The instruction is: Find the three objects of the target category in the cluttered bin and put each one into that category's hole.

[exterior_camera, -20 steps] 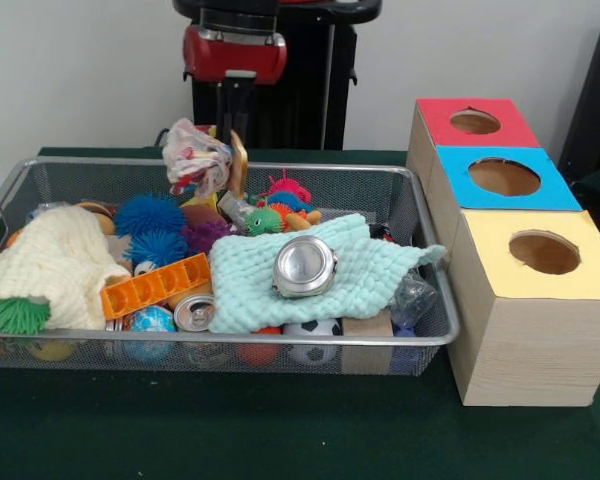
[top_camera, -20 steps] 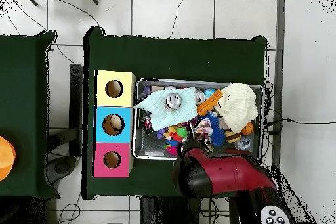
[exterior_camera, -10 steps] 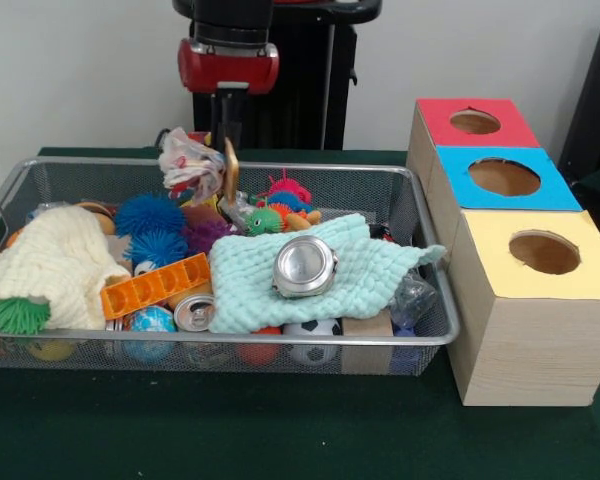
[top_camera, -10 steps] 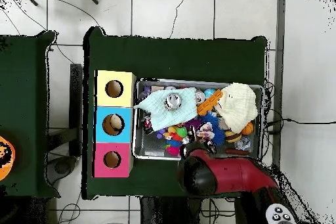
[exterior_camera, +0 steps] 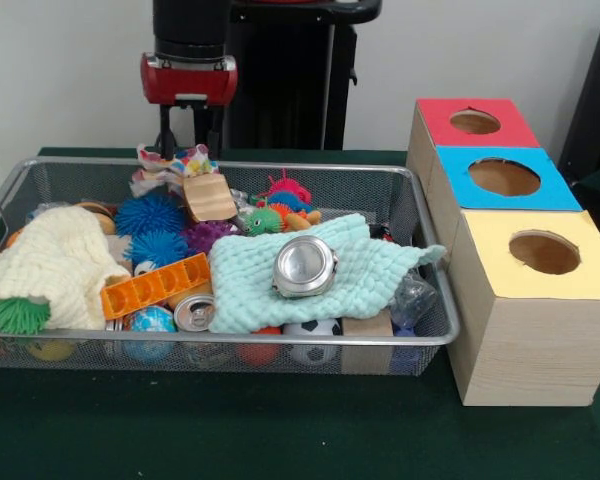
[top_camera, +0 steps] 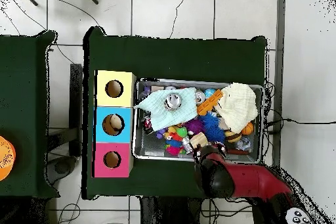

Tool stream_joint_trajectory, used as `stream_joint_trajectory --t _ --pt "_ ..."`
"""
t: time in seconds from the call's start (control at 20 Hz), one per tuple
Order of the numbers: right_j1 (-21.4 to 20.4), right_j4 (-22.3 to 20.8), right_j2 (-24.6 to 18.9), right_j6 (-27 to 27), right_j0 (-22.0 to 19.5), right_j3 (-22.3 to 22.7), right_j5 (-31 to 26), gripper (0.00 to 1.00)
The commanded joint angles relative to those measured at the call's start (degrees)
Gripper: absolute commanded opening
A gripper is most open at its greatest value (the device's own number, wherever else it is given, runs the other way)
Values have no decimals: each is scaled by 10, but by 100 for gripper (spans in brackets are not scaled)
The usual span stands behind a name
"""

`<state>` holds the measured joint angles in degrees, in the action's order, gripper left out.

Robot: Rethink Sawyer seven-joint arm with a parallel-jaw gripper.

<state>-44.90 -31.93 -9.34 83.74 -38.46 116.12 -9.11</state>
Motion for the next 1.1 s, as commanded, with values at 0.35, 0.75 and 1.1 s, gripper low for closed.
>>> stream_joint_trajectory --t 0.35,0.75,1.1 --pt "17 -2 -30 67 -24 25 39 100" --pt "32 -7 -41 54 -39 18 27 100" --pt "38 -10 -34 51 -34 12 22 100"
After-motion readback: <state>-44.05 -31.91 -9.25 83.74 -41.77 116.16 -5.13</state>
